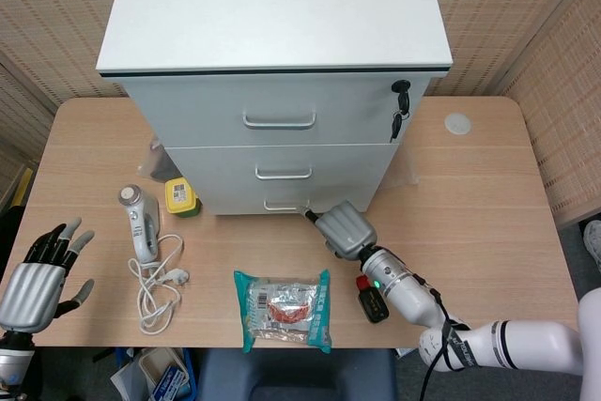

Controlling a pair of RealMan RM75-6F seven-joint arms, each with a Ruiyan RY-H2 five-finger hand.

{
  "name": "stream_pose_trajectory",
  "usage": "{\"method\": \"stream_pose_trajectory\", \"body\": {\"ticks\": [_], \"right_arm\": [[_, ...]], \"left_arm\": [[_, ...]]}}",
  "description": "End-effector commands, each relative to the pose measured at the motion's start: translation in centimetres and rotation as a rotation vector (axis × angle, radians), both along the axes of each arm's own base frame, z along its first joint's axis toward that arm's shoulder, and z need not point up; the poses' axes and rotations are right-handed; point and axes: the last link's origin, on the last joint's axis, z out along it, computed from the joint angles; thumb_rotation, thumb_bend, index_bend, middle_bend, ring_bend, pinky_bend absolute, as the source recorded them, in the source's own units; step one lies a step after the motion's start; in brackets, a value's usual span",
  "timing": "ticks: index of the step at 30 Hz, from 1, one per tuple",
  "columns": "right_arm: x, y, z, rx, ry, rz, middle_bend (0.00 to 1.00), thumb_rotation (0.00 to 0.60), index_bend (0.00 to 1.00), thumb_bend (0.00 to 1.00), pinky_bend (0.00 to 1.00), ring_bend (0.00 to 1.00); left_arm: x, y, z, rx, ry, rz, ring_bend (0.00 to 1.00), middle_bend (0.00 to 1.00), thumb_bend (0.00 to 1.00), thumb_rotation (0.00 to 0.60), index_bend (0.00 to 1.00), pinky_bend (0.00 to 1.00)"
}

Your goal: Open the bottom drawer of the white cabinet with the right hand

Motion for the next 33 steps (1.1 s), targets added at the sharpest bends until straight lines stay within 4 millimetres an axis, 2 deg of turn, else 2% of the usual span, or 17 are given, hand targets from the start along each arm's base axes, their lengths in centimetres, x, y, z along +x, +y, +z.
{"method": "stream_pose_trajectory", "body": {"ticks": [1,21,33], "right_arm": [[0.0,0.0,-0.1,0.0,0.005,0.001,0.88,0.6,0.1,0.35,0.92,0.98],[0.6,-1.2,-1.6,0.0,0.051,0.001,0.88,0.6,0.09,0.35,0.92,0.98],[0.4,-0.1,-1.6,0.013,0.078,0.023,0.88,0.6,0.09,0.35,0.92,0.98]], "left_arm": [[0.0,0.0,0.0,0.0,-0.002,0.0,0.07,0.01,0.29,0.6,0.14,0.14],[-0.2,0.3,-0.1,-0.001,-0.003,0.0,0.07,0.01,0.29,0.6,0.14,0.14],[-0.3,0.2,-0.2,-0.003,-0.002,0.005,0.06,0.01,0.29,0.6,0.14,0.14]]}}
